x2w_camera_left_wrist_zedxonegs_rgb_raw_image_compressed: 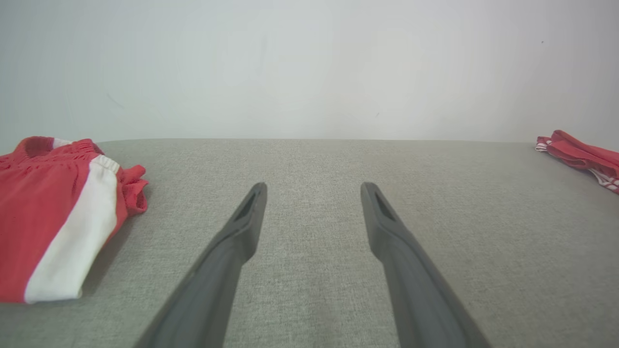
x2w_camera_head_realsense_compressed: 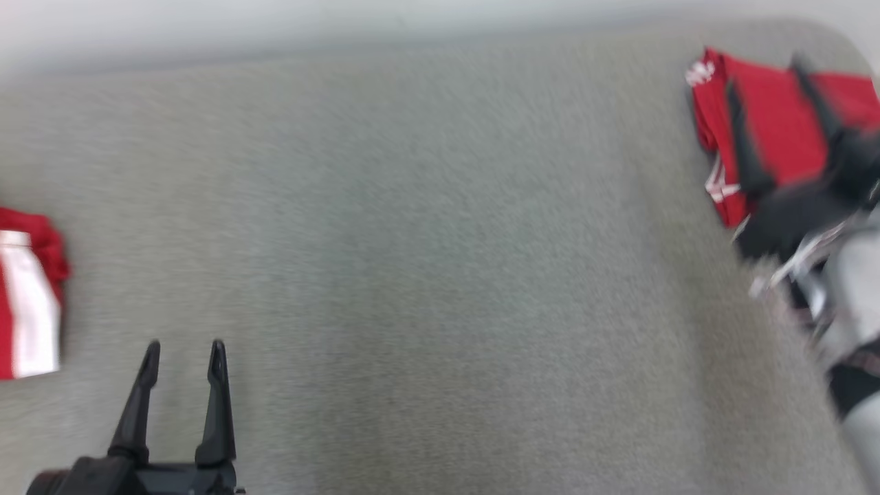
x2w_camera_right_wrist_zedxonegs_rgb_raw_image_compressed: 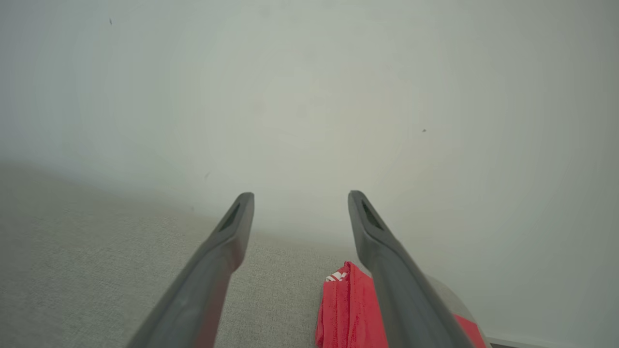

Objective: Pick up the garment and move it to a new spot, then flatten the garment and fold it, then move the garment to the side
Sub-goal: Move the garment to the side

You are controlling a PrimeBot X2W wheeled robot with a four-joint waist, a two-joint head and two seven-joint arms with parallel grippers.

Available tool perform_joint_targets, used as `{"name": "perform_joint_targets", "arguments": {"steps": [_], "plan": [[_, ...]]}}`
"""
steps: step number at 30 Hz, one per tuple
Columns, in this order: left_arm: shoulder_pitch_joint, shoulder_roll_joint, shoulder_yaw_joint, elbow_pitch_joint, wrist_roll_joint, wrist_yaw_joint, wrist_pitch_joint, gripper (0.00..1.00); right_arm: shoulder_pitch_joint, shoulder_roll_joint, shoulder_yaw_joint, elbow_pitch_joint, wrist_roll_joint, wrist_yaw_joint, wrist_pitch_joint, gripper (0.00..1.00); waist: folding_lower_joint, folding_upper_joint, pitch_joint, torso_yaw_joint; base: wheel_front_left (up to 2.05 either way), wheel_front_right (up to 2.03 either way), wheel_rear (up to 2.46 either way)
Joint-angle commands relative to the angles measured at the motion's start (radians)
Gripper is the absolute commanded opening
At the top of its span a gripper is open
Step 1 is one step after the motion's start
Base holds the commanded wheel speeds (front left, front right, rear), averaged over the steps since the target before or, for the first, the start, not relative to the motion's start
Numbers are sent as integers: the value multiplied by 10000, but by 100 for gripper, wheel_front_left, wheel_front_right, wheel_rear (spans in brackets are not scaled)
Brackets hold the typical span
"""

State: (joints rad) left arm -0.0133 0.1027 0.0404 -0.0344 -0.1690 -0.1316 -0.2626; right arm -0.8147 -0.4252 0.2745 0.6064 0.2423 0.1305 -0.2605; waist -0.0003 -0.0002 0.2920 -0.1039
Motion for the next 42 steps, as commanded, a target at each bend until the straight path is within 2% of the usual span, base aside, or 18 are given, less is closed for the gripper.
{"name": "perform_joint_targets", "arguments": {"steps": [1, 5, 12, 23, 30, 42], "plan": [[244, -51, 25, 117, -35, 26, -30, 100, 735, 229, -238, -323, -1, 0, -42, 100, 3, 2, -1259, 1086, 0, 0, 0], [460, -82, 71, 331, -70, 26, -31, 100, 2500, 802, -856, -1248, -57, 0, -47, 100, 3, 2, -1699, 1468, 0, 0, 0], [723, -136, 87, 614, -97, 25, -31, 100, 5012, 1762, -1847, -2570, -273, 0, -37, 100, 3, 2, -2212, 1747, 0, 0, 0], [1189, -200, -29, 1043, -27, 25, -31, 100, 8233, 3209, -2989, -3925, -248, 0, -37, 100, 3, 2, -2930, 1644, 0, 0, 0], [1393, -173, -188, 1232, -33, 25, -31, 100, 8984, 3591, -3189, -4167, -377, 0, -11, 100, 3, 2, -3112, 1563, 0, 0, 0], [1387, -88, -292, 1305, 6, 25, -31, 100, 8990, 3713, -3026, -4398, -519, 0, 27, 100, 3, 2, -3211, 1534, 0, 0, 0]]}}
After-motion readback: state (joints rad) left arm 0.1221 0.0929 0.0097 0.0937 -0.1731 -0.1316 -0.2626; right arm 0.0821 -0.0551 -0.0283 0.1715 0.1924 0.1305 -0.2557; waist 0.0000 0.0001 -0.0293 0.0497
